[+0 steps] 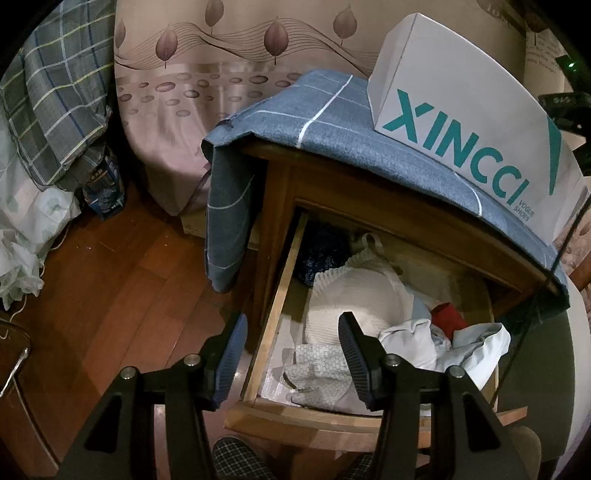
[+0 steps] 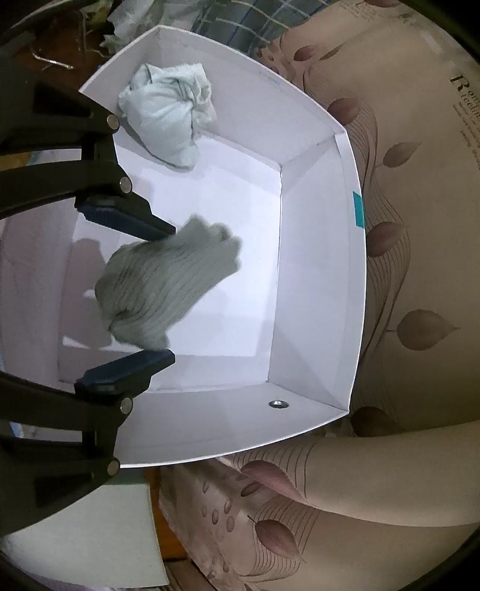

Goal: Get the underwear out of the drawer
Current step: 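Lift the grey ribbed sock with the right tool and release it into the white box, then move the open right tool back over the drawer to the white cloth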

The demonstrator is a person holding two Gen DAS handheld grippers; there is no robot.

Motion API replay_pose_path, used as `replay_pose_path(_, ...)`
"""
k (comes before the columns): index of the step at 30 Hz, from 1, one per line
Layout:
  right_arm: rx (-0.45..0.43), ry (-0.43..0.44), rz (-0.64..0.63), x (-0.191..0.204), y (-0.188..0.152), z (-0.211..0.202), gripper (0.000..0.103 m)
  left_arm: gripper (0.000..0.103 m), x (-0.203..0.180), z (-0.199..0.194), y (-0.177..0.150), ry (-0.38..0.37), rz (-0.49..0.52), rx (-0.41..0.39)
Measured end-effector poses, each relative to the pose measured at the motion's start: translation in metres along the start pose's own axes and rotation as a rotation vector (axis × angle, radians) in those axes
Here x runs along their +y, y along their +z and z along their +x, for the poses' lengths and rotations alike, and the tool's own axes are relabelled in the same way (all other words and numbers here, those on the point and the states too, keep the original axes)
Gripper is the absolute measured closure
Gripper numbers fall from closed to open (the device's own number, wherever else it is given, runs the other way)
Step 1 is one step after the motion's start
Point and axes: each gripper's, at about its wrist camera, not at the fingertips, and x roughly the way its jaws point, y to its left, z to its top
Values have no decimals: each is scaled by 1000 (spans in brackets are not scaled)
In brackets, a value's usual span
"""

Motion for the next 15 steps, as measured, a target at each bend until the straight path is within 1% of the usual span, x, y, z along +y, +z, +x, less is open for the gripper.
replay_pose_path(2, -30, 6, 2, 0, 0, -14, 39, 50, 0, 0, 0, -1, 1, 0)
replay_pose_path(4, -54, 33, 6, 0, -2, -31, 35, 50, 0, 0, 0, 0, -1, 1)
replay_pose_path(6, -61, 51, 5, -1, -4, -45, 34, 50, 1, 1, 0, 1, -6, 2)
replay_pose_path(8, -66, 82, 0, -3, -15, -66, 29, 50, 3, 2, 0, -1, -11, 7)
replay_pose_path(9, -64, 90, -2, -5, -18, -71, 24, 50, 3, 2, -1, 0, -12, 7)
replay_pose_path(11, -46, 102, -23, -7, -37, -86, 20, 50, 2, 1, -2, 2, -9, 7)
replay_pose_path(13, -17, 99, -50, -11, -56, -94, 18, 50, 1, 1, -2, 6, -3, 8)
replay_pose_path(15, 37, 84, -84, -14, -79, -95, 17, 50, 0, 1, -2, 8, 2, 10)
